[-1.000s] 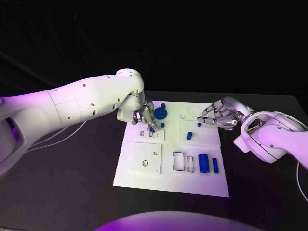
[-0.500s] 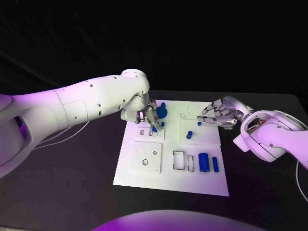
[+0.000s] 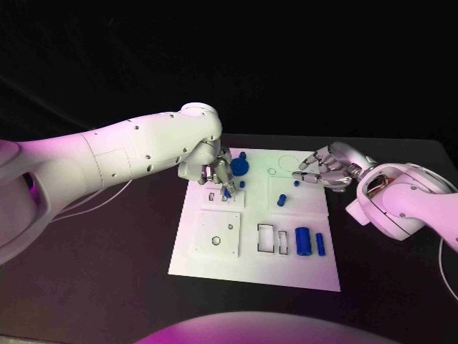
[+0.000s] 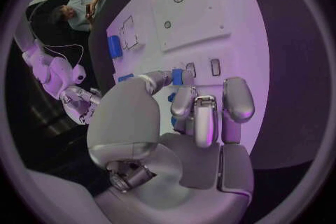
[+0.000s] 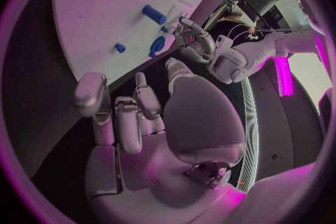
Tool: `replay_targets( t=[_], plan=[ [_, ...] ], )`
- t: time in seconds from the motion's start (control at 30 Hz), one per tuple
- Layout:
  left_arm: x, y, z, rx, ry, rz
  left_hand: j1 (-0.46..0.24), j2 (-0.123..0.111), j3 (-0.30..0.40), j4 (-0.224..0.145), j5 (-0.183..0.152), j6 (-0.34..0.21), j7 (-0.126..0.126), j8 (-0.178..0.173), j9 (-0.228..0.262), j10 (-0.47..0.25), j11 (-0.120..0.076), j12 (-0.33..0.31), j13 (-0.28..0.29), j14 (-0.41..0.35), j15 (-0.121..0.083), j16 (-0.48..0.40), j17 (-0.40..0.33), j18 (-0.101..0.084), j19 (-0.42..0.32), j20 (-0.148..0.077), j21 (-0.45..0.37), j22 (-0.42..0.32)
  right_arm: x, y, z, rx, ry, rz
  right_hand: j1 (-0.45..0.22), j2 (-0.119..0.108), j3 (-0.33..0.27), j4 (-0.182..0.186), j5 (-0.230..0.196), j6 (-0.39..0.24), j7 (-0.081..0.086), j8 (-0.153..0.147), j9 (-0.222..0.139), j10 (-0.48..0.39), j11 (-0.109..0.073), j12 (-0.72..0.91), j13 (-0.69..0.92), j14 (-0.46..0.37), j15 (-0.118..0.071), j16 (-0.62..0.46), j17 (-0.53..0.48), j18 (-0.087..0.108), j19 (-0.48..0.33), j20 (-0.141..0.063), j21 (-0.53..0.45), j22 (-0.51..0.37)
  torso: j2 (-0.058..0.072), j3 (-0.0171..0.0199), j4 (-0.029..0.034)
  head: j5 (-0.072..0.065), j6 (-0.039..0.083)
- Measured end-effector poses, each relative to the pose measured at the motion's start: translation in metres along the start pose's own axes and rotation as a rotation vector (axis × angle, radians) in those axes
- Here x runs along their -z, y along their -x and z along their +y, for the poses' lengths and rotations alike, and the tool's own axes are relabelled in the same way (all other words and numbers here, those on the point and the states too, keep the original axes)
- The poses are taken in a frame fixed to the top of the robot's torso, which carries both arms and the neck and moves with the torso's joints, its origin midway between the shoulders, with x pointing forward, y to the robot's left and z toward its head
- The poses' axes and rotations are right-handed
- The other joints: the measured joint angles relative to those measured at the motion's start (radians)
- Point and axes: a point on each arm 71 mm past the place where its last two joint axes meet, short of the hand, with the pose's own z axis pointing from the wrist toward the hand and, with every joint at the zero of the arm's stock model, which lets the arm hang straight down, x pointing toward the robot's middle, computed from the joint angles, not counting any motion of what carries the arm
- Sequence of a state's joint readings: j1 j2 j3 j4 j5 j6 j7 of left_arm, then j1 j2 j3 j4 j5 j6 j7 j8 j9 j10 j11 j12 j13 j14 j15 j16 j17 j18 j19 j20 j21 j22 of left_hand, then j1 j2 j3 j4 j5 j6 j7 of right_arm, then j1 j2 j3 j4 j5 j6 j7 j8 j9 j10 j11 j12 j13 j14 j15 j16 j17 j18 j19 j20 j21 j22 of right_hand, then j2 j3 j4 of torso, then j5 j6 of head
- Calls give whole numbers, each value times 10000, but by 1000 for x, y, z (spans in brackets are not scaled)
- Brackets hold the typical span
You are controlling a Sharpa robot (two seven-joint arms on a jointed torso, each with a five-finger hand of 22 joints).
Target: Assemble the parts on the task board
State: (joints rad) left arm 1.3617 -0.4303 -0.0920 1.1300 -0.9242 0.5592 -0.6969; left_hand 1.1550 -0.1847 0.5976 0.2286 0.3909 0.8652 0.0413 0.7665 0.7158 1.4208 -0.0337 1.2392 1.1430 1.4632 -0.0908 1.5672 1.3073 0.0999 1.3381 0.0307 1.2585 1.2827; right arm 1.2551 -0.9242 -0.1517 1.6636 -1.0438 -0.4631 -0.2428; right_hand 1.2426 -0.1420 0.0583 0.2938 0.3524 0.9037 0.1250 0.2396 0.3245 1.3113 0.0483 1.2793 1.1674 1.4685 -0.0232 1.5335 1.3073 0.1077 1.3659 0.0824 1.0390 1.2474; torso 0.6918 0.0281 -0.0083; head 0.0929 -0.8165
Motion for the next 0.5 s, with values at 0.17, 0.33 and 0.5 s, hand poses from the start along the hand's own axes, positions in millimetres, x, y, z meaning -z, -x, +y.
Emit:
replay_targets(
  t=[0.17, 0.33, 0.5],
  plan=[
    [0, 0, 2, -60, 41, 62, -10, -10, -28, -28, 0, 1, 0, 0, -1, 0, 0, 0, 0, 0, 0, 0, 0, 1, 0, -1, 0, -1, 0, 0, 0, -6, 11, -24, 0, 0, 0, 0, 42, 0, 0, 0, 0, -19, -20, -27, -49, 0, 0, 0, 0, -1, 0, 0, -91, -25, -6, -3, 0, 1, -8],
    [-1, -1, 3, -82, 78, 103, -80, 0, -27, -29, 0, 2, -1, 0, -1, -1, 0, 0, -15, 0, 0, 0, -1, 1, 1, -1, 0, -1, 0, 1, 0, -23, 44, -96, 39, 40, 0, 0, 64, -34, 34, 0, -1, -93, -19, -107, -134, 0, 0, -54, 0, 0, -87, -23, -316, -144, -5, -5, 7, 0, -16],
    [-1, -1, 6, -65, 116, 128, -86, -6, -27, -29, -3, 3, -1, -1, -2, -1, 0, 0, -15, 0, 0, 0, 0, 0, 1, -1, 0, -2, 0, 2, 1, -66, 127, -230, 163, 24, 0, 0, 100, -105, 33, 0, 27, -624, 2, -658, -793, 1, 0, -400, 0, 161, -477, 4, -1174, -626, -5, -6, 7, 0, -16]
  ],
)
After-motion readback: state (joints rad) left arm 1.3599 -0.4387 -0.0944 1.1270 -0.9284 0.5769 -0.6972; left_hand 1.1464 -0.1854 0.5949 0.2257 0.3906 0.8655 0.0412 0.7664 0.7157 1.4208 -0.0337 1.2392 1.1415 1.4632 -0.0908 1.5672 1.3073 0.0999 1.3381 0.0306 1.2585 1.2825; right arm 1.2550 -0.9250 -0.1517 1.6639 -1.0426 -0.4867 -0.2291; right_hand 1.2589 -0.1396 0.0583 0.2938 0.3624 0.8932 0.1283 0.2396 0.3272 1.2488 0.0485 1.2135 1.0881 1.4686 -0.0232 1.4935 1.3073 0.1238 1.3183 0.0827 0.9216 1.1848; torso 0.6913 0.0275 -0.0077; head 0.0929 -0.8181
